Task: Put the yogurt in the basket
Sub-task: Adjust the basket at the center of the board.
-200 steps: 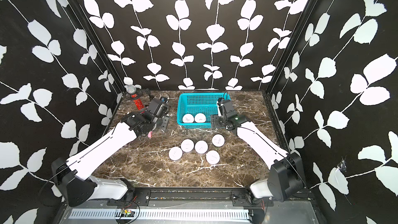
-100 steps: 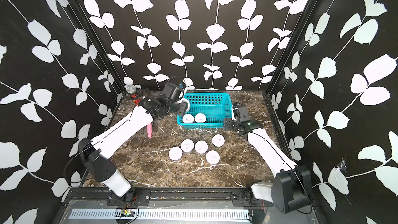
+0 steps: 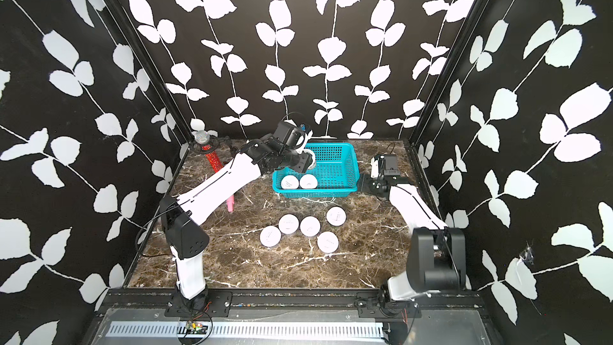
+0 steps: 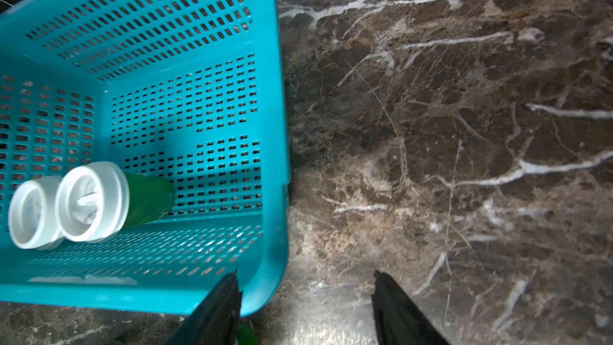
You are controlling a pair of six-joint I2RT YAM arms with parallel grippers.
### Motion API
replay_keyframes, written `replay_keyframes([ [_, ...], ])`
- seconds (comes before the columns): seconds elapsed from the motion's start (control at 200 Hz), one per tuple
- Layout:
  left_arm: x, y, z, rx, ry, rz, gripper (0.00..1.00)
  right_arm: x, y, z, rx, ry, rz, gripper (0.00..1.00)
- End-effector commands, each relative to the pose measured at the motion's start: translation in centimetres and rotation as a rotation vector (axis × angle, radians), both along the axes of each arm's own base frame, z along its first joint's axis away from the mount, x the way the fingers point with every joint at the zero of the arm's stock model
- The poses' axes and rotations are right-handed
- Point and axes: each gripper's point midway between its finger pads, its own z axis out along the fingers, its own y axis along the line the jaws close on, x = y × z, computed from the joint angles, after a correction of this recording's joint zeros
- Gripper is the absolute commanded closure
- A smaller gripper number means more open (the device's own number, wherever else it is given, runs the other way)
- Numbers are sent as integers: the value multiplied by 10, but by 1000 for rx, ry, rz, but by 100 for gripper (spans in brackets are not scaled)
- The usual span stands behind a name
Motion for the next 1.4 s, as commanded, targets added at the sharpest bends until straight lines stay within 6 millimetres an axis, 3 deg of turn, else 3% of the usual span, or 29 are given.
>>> replay_keyframes([
  [0.0,-1,-5,18,-40,-19,-18,41,31,5,25,24,-83,55,39],
  [0.21,1,-8,17,-45,-16,-19,41,55,12,12,56,-36,98,45],
  [0.245,1,-8,16,-42,-15,-19,42,64,13,22,57,-61,102,46],
  [0.47,1,-8,14,-41,-6,-21,42,78,12,14,55,-20,93,56],
  [1.145,1,-16,3,-46,17,-39,42,60,36,-9,80,46,134,73],
  [1.395,0,-19,-3,-40,31,-54,41,49,44,-14,54,65,131,75],
])
